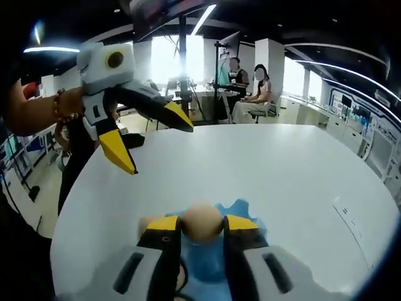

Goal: Place the egg into an empty slot of the egg tray after lifting it from the table, then release the egg inside the slot.

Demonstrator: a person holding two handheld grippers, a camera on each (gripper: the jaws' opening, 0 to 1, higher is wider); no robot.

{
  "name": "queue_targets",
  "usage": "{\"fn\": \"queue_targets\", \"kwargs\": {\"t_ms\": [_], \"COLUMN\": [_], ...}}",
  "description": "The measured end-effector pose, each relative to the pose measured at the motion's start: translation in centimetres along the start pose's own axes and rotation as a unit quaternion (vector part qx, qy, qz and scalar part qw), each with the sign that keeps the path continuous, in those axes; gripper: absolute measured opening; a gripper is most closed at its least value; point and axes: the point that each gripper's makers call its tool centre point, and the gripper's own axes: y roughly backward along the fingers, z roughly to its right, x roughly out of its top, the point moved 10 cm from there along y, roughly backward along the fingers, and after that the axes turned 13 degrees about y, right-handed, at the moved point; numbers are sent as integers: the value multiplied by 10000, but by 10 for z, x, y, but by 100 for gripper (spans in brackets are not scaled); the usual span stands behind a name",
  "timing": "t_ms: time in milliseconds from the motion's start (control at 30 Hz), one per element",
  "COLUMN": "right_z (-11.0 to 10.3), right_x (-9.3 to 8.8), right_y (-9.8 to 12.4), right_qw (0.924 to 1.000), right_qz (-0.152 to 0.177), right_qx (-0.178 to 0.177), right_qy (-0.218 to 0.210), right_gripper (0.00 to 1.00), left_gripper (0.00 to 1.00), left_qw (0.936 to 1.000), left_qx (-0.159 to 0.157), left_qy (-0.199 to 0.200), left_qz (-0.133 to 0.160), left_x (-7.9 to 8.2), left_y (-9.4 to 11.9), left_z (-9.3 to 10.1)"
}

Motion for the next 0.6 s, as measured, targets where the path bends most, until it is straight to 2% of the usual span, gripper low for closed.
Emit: {"fn": "queue_targets", "kwargs": {"t_ms": [433,600], "right_z": [-4,-3], "right_x": [-7,-7], "right_y": [-14,-15], "right_qw": [9996,9996], "right_qz": [-224,-219], "right_qx": [127,133], "right_qy": [66,130], "right_gripper": [27,27], "left_gripper": [52,52], "left_qw": [10000,10000], "left_qx": [20,18], "left_qy": [20,25], "left_qz": [25,25], "left_x": [-1,-1], "left_y": [0,0], "left_z": [-2,-2]}}
